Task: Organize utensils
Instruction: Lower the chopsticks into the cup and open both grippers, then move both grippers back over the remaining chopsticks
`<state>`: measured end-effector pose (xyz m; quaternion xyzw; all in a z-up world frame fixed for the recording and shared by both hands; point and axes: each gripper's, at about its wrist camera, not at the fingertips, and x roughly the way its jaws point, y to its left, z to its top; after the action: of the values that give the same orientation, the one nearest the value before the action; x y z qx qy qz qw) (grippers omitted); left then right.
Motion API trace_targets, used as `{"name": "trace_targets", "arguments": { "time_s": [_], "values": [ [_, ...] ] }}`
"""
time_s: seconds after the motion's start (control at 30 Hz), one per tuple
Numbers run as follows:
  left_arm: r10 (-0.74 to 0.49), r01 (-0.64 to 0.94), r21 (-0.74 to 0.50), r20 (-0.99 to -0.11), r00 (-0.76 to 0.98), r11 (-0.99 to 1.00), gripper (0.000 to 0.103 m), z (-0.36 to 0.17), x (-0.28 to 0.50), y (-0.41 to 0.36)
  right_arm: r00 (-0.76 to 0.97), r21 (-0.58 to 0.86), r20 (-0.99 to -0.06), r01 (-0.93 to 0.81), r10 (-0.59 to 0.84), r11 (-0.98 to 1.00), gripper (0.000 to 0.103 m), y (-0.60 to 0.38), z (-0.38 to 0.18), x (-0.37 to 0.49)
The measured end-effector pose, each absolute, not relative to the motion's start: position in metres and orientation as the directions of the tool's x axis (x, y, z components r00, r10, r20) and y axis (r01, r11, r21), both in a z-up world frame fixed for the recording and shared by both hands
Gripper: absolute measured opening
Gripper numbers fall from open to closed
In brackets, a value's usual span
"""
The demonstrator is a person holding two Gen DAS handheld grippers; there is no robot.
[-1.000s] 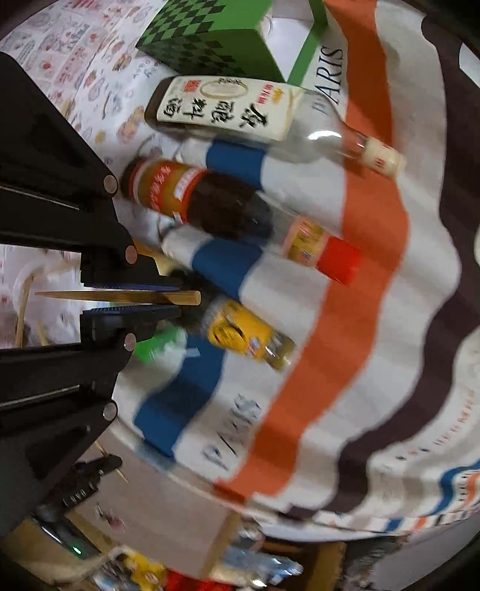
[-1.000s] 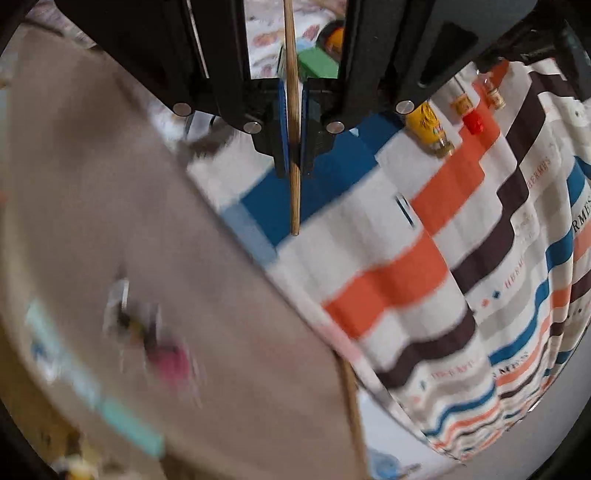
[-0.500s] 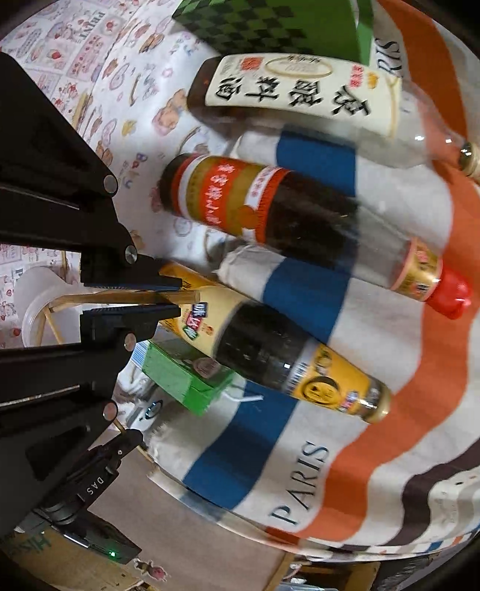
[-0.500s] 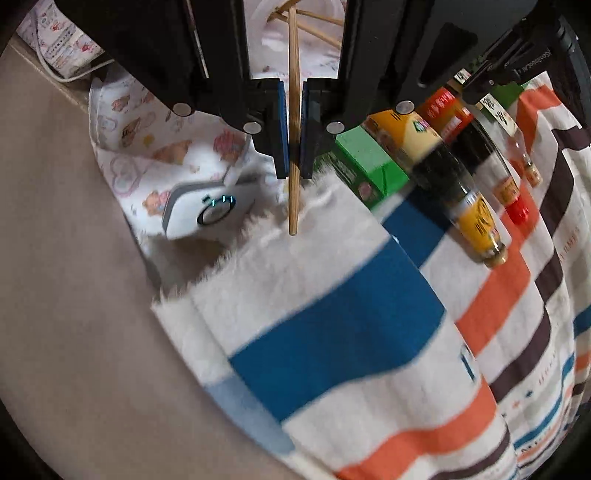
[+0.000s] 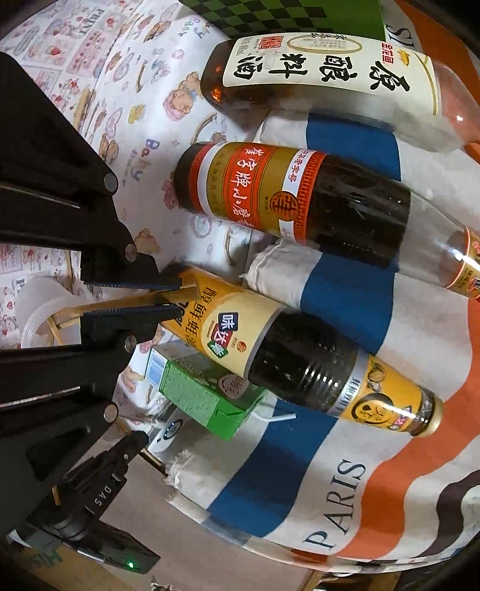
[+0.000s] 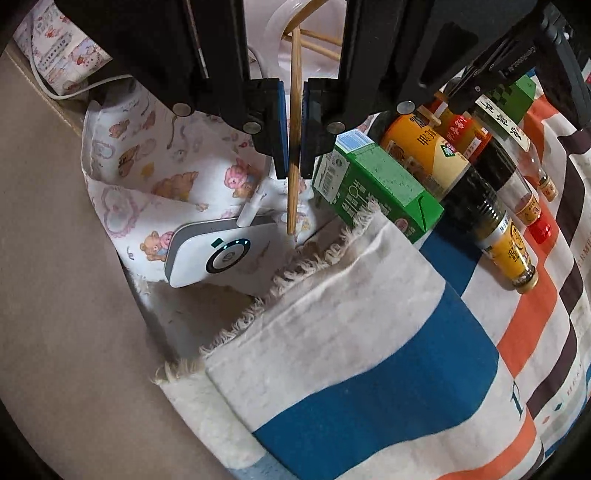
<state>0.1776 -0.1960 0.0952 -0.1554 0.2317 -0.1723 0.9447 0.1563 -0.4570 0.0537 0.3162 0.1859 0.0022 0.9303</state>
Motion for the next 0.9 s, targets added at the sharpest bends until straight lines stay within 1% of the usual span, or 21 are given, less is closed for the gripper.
{"name": "trace_targets", "arguments": {
  "time_s": [0.2,0.23,0.27,0.3,0.33,0.37,0.4,0.5,0.53,0.63,0.67,0.73,0.77,0.8,0.83,0.87,0.9],
  "values": [
    [-0.375,0.247,-0.337,-0.398,0.837,0.909,0.008,0.096,0.182,-0.203,0.913,0.596,-0.382,0.124,0.145,0.793,0.007,-0.462,0.057,0.159],
    [-0.368,0.246,-0.326,-0.397,0.841,0.913,0.011,0.098,0.181,-0.203,0.911,0.596,-0.386,0.125,0.147,0.793,0.007,-0.463,0.059,0.159],
    [-0.363,0.245,-0.317,-0.394,0.844,0.916,0.017,0.100,0.179,-0.200,0.911,0.595,-0.386,0.127,0.144,0.794,0.008,-0.466,0.062,0.157],
    [-0.354,0.242,-0.307,-0.390,0.850,0.920,0.022,0.103,0.177,-0.198,0.912,0.594,-0.385,0.131,0.138,0.793,0.015,-0.470,0.064,0.154],
    [-0.345,0.237,-0.302,-0.383,0.857,0.924,0.033,0.106,0.175,-0.191,0.914,0.592,-0.384,0.134,0.132,0.795,0.021,-0.471,0.068,0.152],
    [-0.338,0.233,-0.299,-0.374,0.863,0.925,0.038,0.108,0.172,-0.187,0.916,0.591,-0.377,0.126,0.136,0.797,0.032,-0.473,0.071,0.149],
    [-0.335,0.232,-0.298,-0.366,0.868,0.926,0.039,0.111,0.169,-0.184,0.918,0.592,-0.369,0.112,0.145,0.798,0.033,-0.474,0.075,0.147],
    [-0.321,0.229,-0.282,-0.344,0.882,0.932,0.041,0.120,0.160,-0.172,0.924,0.585,-0.347,0.080,0.160,0.807,0.033,-0.476,0.088,0.139],
    [-0.307,0.221,-0.269,-0.336,0.890,0.937,0.045,0.123,0.156,-0.168,0.928,0.580,-0.337,0.072,0.158,0.812,0.034,-0.475,0.093,0.135],
    [-0.274,0.206,-0.232,-0.313,0.910,0.951,0.051,0.128,0.143,-0.155,0.934,0.544,-0.316,0.034,0.167,0.838,0.040,-0.467,0.108,0.127],
    [-0.264,0.201,-0.220,-0.306,0.915,0.954,0.054,0.130,0.138,-0.151,0.936,0.527,-0.307,0.015,0.174,0.850,0.044,-0.461,0.113,0.124],
    [-0.241,0.190,-0.193,-0.294,0.925,0.963,0.058,0.134,0.129,-0.140,0.938,0.482,-0.291,-0.027,0.189,0.876,0.046,-0.444,0.125,0.118],
    [-0.227,0.182,-0.176,-0.285,0.931,0.967,0.062,0.136,0.124,-0.138,0.941,0.457,-0.282,-0.041,0.189,0.888,0.047,-0.435,0.131,0.114],
    [-0.213,0.174,-0.161,-0.272,0.938,0.971,0.066,0.138,0.117,-0.133,0.944,0.435,-0.271,-0.056,0.190,0.899,0.049,-0.427,0.137,0.109],
    [-0.200,0.166,-0.147,-0.261,0.944,0.975,0.074,0.141,0.110,-0.126,0.945,0.423,-0.263,-0.067,0.194,0.904,0.051,-0.421,0.140,0.106],
    [-0.183,0.154,-0.131,-0.249,0.951,0.979,0.081,0.143,0.102,-0.121,0.946,0.399,-0.247,-0.098,0.210,0.912,0.056,-0.410,0.146,0.100],
    [-0.154,0.132,-0.106,-0.241,0.958,0.986,0.085,0.145,0.094,-0.117,0.945,0.376,-0.239,-0.123,0.224,0.918,0.058,-0.401,0.150,0.095]
  ]
}}
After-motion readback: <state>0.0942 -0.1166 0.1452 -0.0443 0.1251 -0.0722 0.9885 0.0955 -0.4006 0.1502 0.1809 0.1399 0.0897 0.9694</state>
